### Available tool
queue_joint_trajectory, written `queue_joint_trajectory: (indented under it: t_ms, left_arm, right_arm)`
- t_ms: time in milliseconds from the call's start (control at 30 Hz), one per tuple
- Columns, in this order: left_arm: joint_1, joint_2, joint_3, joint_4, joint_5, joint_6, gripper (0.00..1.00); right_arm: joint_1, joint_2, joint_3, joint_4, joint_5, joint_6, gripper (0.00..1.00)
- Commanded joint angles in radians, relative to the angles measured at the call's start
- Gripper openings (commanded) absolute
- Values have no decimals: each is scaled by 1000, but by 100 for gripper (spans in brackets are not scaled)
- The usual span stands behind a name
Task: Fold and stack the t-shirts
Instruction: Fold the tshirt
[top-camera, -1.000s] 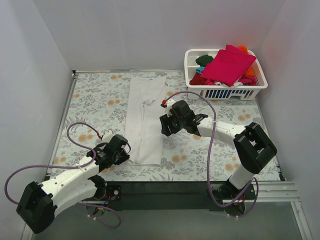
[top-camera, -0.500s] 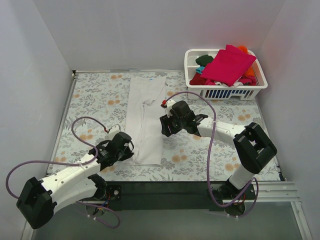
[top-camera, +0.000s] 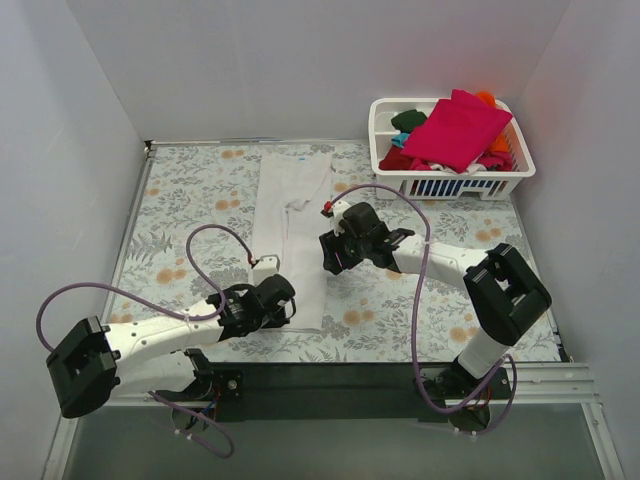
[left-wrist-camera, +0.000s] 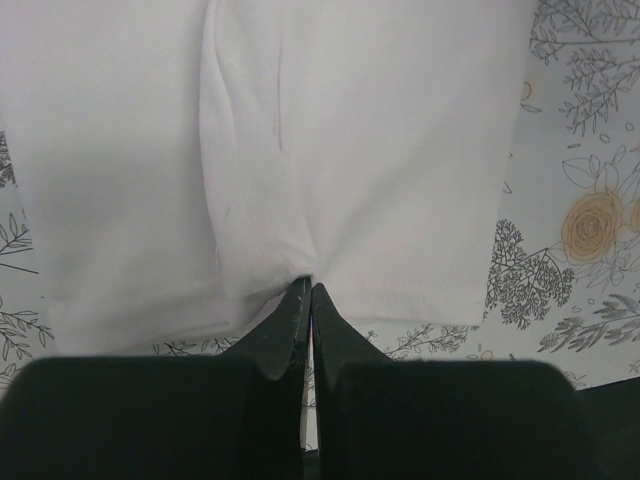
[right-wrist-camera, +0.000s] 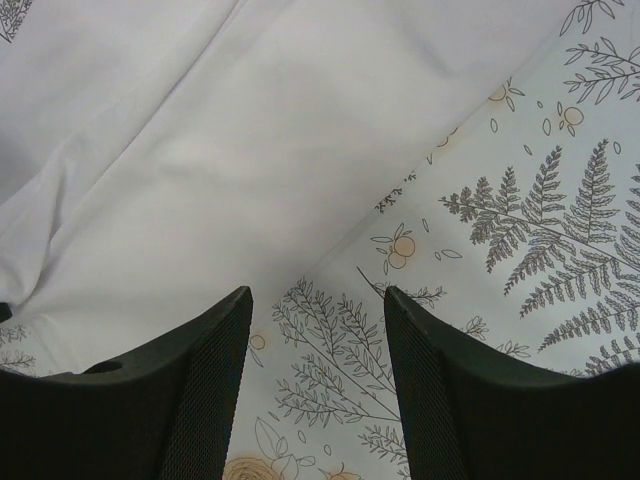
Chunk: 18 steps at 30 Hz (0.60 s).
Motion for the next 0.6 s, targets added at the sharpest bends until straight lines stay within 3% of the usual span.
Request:
queue_joint_trajectory:
  t_ms: [0, 233, 333, 433, 467, 567]
  left_arm:
    - [-53, 17, 44, 8, -64, 21, 0]
    - [-142, 72, 74, 28, -84, 49, 0]
    - [-159, 87, 77, 36, -85, 53, 7]
    - [-162, 89, 74, 34, -82, 53, 21]
    - [-162, 86, 73, 32, -82, 52, 31]
    - [-168, 63, 79, 36, -85, 52, 46]
  right_arm:
    - [3, 22, 27, 8, -9, -1, 51]
    - [3, 29, 31, 1, -18, 2, 51]
    - [3, 25, 33, -2, -20, 5, 51]
    - [5, 17, 35, -4, -23, 8, 51]
    - [5, 17, 35, -2, -29, 12, 51]
    - [18, 9, 41, -2, -34, 19, 51]
